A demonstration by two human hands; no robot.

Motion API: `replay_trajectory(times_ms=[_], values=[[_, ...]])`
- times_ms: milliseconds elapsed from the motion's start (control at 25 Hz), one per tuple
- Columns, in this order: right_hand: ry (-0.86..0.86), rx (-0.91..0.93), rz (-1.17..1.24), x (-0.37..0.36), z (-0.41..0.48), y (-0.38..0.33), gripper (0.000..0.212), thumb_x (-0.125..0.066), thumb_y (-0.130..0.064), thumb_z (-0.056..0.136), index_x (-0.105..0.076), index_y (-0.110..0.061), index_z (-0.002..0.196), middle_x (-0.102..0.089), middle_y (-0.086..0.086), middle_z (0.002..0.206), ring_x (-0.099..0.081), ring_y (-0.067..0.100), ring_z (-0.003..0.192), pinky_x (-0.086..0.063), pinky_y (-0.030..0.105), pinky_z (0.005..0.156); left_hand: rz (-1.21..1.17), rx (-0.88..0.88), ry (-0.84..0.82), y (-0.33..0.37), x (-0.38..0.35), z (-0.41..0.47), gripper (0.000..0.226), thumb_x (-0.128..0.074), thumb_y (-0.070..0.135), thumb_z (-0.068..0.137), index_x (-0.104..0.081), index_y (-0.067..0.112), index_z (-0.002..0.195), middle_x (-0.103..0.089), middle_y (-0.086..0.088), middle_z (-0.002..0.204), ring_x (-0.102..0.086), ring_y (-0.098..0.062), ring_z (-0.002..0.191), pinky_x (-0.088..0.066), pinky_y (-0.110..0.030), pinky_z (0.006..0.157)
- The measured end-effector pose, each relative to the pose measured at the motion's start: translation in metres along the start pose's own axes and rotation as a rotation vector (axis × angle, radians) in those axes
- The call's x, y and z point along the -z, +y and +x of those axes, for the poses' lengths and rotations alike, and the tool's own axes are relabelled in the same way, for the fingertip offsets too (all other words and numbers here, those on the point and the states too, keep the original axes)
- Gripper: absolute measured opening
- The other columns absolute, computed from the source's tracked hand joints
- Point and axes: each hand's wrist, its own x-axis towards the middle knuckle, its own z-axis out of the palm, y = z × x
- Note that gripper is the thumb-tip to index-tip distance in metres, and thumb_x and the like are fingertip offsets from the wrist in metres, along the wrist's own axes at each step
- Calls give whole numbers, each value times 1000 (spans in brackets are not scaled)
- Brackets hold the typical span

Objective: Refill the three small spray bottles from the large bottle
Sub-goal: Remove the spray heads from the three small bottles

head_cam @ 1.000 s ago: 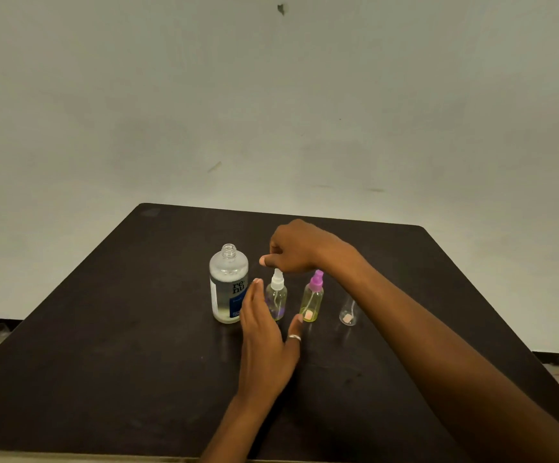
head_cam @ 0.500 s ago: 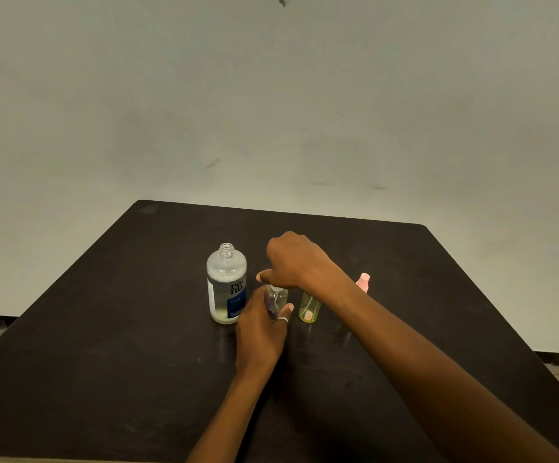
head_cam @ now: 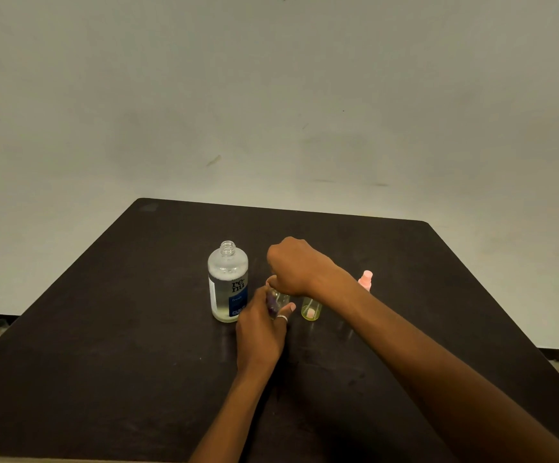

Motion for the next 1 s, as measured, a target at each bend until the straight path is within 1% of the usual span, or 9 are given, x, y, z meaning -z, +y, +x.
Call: replay_trajectory(times_ms=[80, 160, 320, 400, 480, 560, 760, 840, 1000], values=[[-25, 33, -17, 2, -1, 0, 30, -64, -15, 90, -46, -12, 67, -53, 4, 69, -56, 17, 65, -47, 26, 62, -7, -7, -4, 0, 0, 0, 25, -77, 30, 85, -56, 23, 98, -54, 14, 73, -55, -1, 65, -39, -10, 56], [-69, 71, 0, 4, 0, 1, 5, -65, -9, 87, -64, -7, 83, -64, 7, 85, -62, 20, 79, -54, 29, 72, -17, -9, -9, 0, 0, 0, 25, -77, 30, 85, -56, 27, 100, -56, 16, 76, -57, 0, 69, -40, -9, 58], [-139, 93, 46, 5, -1, 6, 20, -66, -7, 83, -70, -12, 102, -69, 6, 103, -64, 22, 94, -56, 37, 84, -26, 8, -14, 5, 2, -1, 28, -77, 32, 84, -53, 34, 97, -61, 17, 83, -60, 2, 77, -41, -9, 61], [-123, 48, 3, 5, -1, 5, 19, -69, -22, 86, -66, -12, 102, -67, 4, 98, -64, 20, 87, -57, 35, 79, -37, 9, -21, 6, 3, -1, 32, -78, 32, 83, -52, 36, 100, -62, 17, 85, -61, 3, 80, -42, -9, 65], [-79, -32, -45, 5, -3, 3, 29, -63, -37, 92, -57, -12, 81, -60, 3, 79, -59, 15, 70, -52, 29, 67, -30, 10, -37, 6, 4, -1, 31, -79, 33, 82, -52, 35, 97, -63, 17, 83, -61, 4, 77, -43, -10, 65], [-65, -68, -66, 4, -4, 1, 32, -59, -37, 95, -53, -11, 77, -53, 1, 71, -53, 14, 64, -45, 27, 61, -27, 18, -50, 6, 4, -1, 32, -80, 32, 81, -51, 36, 95, -62, 18, 81, -60, 6, 75, -42, -9, 63], [-148, 9, -24, 5, -5, 1, 9, -64, -16, 89, -63, -8, 95, -63, 5, 88, -62, 19, 80, -52, 28, 69, -31, 5, -60, 6, 5, -1, 38, -79, 32, 82, -48, 40, 102, -59, 22, 83, -57, 11, 79, -41, -7, 65], [-174, 33, 28, 8, -5, 3, 16, -64, -9, 86, -66, -11, 102, -66, 6, 99, -63, 20, 89, -55, 32, 78, -28, 2, -57, 5, 5, -1, 35, -79, 33, 82, -50, 39, 100, -60, 20, 83, -58, 8, 78, -41, -7, 65], [-148, 0, -19, 8, -5, 1, 20, -65, -27, 89, -62, -13, 102, -65, 5, 97, -63, 19, 85, -57, 33, 76, -25, 17, -57, 6, 4, -1, 34, -79, 34, 81, -50, 37, 99, -62, 17, 83, -58, 7, 74, -40, -7, 64]])
